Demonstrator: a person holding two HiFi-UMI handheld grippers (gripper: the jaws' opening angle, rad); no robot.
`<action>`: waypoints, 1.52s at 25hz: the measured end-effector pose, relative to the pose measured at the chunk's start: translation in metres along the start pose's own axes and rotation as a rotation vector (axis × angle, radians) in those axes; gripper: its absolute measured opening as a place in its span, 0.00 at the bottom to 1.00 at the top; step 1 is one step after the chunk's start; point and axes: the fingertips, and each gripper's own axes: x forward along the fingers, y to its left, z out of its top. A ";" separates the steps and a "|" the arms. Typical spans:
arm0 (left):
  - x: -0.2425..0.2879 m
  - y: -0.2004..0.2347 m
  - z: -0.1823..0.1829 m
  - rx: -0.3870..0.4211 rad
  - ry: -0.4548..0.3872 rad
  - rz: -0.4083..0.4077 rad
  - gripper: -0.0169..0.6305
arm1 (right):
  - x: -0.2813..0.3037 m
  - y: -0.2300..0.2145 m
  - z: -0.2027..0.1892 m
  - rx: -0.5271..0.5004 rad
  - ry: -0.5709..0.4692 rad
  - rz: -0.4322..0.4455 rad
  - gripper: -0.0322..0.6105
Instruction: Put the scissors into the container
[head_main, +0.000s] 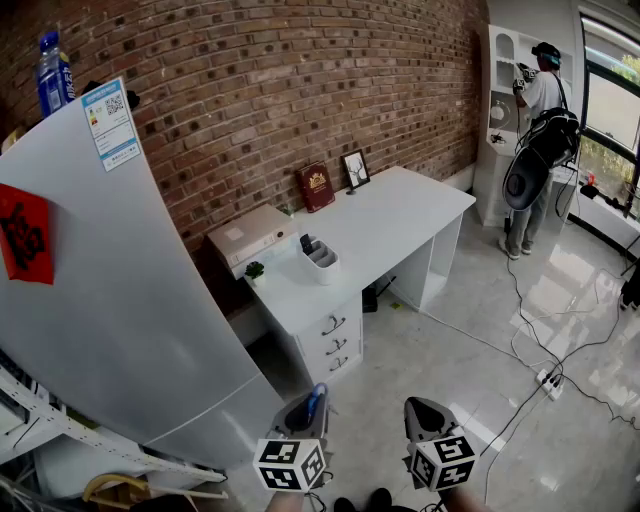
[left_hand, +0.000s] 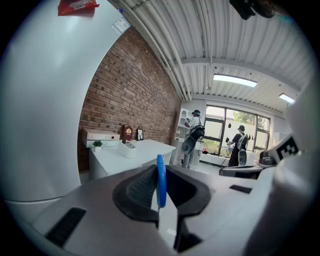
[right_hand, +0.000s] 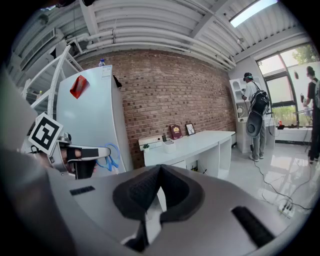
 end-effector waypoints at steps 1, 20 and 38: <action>0.001 -0.001 0.000 0.001 0.001 0.000 0.09 | 0.000 -0.001 0.000 -0.002 0.001 -0.001 0.05; 0.025 -0.021 -0.002 0.019 0.013 0.030 0.09 | 0.002 -0.035 0.002 0.013 -0.041 0.021 0.05; 0.071 -0.010 0.014 0.010 -0.008 0.081 0.09 | 0.028 -0.080 0.014 0.024 -0.052 -0.003 0.05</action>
